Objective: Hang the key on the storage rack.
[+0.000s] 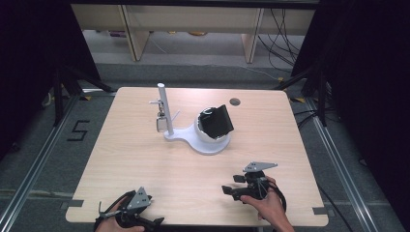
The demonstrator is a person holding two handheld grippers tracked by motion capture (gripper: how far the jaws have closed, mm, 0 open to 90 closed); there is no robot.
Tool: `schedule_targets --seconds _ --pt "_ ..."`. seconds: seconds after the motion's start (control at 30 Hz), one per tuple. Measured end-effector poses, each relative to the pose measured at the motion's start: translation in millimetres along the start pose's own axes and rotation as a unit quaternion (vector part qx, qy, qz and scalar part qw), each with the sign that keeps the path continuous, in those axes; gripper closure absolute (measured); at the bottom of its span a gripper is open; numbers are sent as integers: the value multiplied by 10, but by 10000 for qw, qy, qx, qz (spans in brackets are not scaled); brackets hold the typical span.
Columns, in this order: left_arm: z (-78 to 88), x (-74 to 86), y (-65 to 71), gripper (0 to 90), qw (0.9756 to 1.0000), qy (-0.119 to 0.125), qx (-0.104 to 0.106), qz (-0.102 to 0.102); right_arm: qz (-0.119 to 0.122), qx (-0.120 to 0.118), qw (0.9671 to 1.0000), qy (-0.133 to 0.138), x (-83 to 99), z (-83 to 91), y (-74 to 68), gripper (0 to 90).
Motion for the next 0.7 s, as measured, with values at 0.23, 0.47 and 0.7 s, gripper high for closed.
schedule_targets --seconds 0.23,0.47,0.7 --pt "21 24 77 160 9999 41 -67 -74 -61 35 10000 -14 102 72 -4 278" --pt "4 27 104 160 9999 78 -113 -30 101 23 9998 -151 219 94 -61 197" --pt "-17 23 83 161 9998 40 -134 -113 251 84 9992 -307 273 63 -127 197"
Point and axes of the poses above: each handheld gripper's, and its own axes: z roughly backward along the jaws, x roughly out of its underside, y roughly to its right, the point moved 9 cm from there along -z, roughly forward along the jaws, and after that the axes turned 6 degrees about y, right-handed, at the moved point
